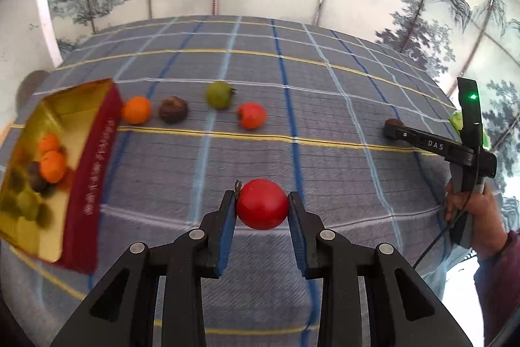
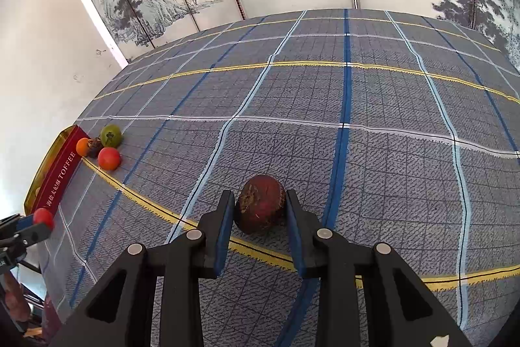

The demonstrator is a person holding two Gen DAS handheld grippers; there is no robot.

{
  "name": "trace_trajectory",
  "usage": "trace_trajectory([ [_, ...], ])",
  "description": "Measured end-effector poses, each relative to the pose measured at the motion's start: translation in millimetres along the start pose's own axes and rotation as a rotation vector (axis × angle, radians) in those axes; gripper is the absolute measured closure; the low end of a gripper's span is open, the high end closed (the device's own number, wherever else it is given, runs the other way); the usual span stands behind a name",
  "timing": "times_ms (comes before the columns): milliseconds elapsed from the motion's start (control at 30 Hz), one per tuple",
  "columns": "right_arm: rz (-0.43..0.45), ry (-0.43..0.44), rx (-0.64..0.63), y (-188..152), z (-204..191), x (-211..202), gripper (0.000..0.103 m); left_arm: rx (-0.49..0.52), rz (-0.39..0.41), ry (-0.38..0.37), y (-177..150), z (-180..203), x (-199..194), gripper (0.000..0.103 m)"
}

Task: Organize fruits
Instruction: 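Carry the tomato into the tin and open the left gripper while the right gripper holds the brown fruit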

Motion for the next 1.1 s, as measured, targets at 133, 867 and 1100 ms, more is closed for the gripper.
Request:
trace_trajectory([
  [133, 0.000, -0.003, -0.003, 0, 0, 0, 0.074, -0.010, 0.021, 0.029, -6, -9, -14, 0.070],
  [867, -0.001, -0.037, -0.029, -1, -4, 0, 0.074, -0.027, 0.067, 0.104, -11, -57, -34, 0.070],
  [1100, -0.001, -0.049, -0.041, -2, -7, 0, 0.074, -0.044, 0.066, 0.157, -4, -88, -31, 0.070],
])
Point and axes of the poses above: each gripper's, at about its wrist camera, not at the fingertips, and x roughly the way its jaws point, z to its right, y to its top, the point moved 2 cm from there along x, roughly the way its jaws point, and after that the axes turned 4 degrees about x, right-handed, at the moved point
